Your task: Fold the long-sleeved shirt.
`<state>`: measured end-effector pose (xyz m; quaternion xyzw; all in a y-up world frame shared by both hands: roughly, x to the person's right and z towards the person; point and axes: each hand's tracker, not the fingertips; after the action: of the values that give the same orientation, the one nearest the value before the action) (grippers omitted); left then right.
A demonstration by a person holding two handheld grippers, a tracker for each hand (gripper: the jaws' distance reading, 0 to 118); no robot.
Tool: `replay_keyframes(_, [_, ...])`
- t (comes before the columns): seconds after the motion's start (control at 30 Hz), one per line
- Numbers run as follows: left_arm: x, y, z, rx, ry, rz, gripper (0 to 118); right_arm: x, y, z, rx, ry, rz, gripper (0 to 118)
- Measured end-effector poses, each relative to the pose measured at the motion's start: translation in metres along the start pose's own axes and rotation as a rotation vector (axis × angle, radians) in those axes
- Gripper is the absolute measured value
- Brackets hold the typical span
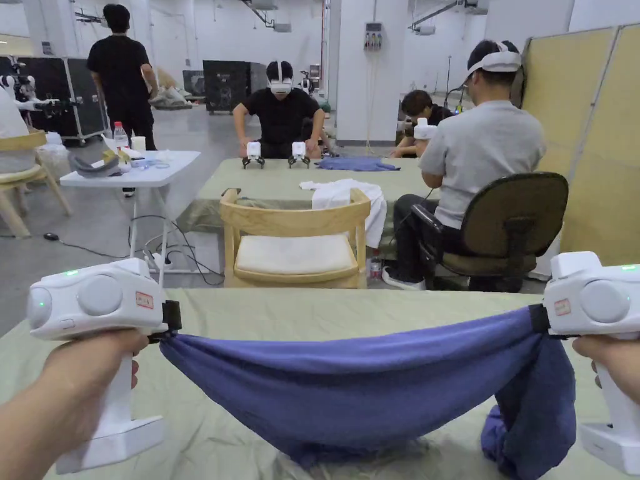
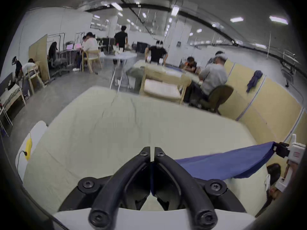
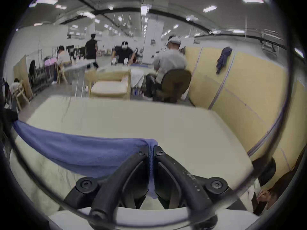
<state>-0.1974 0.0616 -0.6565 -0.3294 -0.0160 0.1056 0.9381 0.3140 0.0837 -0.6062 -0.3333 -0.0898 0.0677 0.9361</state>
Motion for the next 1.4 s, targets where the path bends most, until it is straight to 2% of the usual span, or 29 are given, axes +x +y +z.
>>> replay_keyframes(0.13, [-0.019,-0.077,-0.031,-0.145,0.021,-0.021,0,-0.014,-0.083,-0.028,-0.1,0.032,0.067,8])
replay_keyframes(0.23, [-0.035,-0.124,-0.024,-0.187,0.015,-0.015,0,-0.01,-0.135,-0.031,-0.169,0.055,0.097,8])
replay_keyframes(0.47, [-0.068,-0.206,0.051,-0.249,-0.009,-0.026,0,0.011,-0.25,0.045,-0.216,0.092,0.052,8])
replay_keyframes(0.7, [-0.089,-0.261,0.129,-0.308,-0.034,-0.005,0,0.026,-0.332,0.134,-0.275,0.137,-0.012,8])
replay_keyframes(0.77, [-0.09,-0.279,0.149,-0.324,-0.024,-0.038,0,0.02,-0.356,0.158,-0.29,0.143,0.022,8])
replay_keyframes(0.87, [-0.097,-0.302,0.172,-0.343,-0.015,-0.061,0,0.013,-0.385,0.179,-0.325,0.118,0.127,8])
replay_keyframes(1.07, [-0.119,-0.347,0.19,-0.419,-0.004,-0.017,3,0.013,-0.423,0.186,-0.388,0.14,0.105,10])
replay_keyframes(1.1, [-0.122,-0.354,0.189,-0.422,0.001,-0.011,23,0.013,-0.425,0.183,-0.403,0.139,0.105,28])
replay_keyframes(1.17, [-0.125,-0.361,0.188,-0.421,0.004,-0.005,96,0.016,-0.429,0.18,-0.42,0.187,0.062,101])
replay_keyframes(1.2, [-0.13,-0.363,0.182,-0.422,0.04,-0.015,118,0.016,-0.428,0.181,-0.407,0.161,0.049,118])
replay_keyframes(1.23, [-0.131,-0.364,0.183,-0.394,0.089,-0.017,118,0.018,-0.426,0.183,-0.379,0.107,0.045,118])
replay_keyframes(1.27, [-0.131,-0.363,0.19,-0.353,0.086,-0.003,118,0.022,-0.423,0.191,-0.318,0.101,0.007,117])
replay_keyframes(1.3, [-0.133,-0.358,0.201,-0.269,0.012,0.03,118,0.028,-0.414,0.197,-0.259,0.074,0.013,115])
replay_keyframes(1.33, [-0.132,-0.356,0.205,-0.24,0.003,0.051,113,0.032,-0.408,0.201,-0.232,0.108,-0.017,111])
replay_keyframes(1.4, [-0.129,-0.355,0.213,-0.251,-0.014,0.07,112,0.035,-0.398,0.205,-0.252,0.113,-0.034,117])
